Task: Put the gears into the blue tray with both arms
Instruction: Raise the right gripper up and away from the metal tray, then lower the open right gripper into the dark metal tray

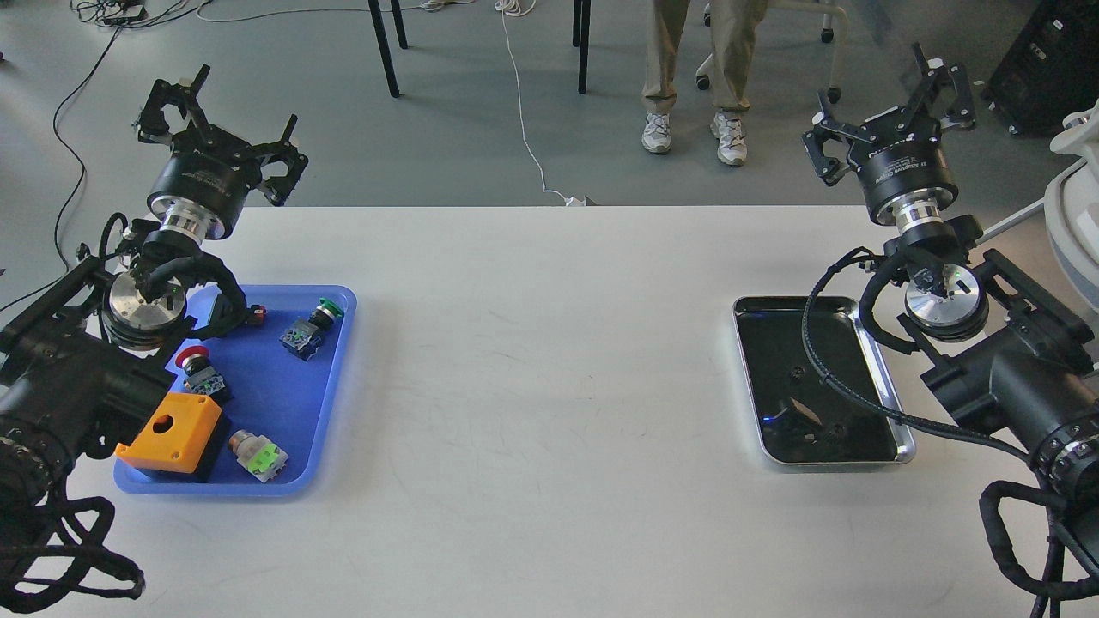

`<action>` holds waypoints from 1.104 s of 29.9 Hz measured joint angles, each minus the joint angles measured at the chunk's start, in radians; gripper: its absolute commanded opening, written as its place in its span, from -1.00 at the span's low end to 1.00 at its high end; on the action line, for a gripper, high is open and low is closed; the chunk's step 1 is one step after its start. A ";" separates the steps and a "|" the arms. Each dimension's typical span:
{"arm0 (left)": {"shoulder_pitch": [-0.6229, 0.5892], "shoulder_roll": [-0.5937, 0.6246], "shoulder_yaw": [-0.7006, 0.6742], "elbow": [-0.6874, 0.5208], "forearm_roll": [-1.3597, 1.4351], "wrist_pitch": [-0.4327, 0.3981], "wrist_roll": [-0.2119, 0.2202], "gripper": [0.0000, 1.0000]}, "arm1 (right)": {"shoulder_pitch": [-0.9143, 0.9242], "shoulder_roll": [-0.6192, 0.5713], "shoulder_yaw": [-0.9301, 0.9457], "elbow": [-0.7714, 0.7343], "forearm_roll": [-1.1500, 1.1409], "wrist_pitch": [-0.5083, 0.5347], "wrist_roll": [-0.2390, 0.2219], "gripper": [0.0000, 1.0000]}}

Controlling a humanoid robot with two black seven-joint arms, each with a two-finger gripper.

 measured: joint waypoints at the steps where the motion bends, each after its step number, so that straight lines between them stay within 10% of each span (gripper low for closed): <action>1: 0.000 0.000 0.000 0.000 0.000 0.000 0.000 0.96 | 0.003 -0.007 -0.002 0.001 0.000 0.000 0.000 0.99; 20: -0.004 -0.002 0.000 -0.002 0.002 0.000 0.002 0.96 | 0.343 -0.269 -0.499 0.080 -0.031 0.000 -0.007 0.99; 33: -0.011 0.035 -0.002 -0.008 0.002 0.000 0.005 0.96 | 0.699 -0.263 -1.058 0.232 -0.535 0.007 -0.008 0.99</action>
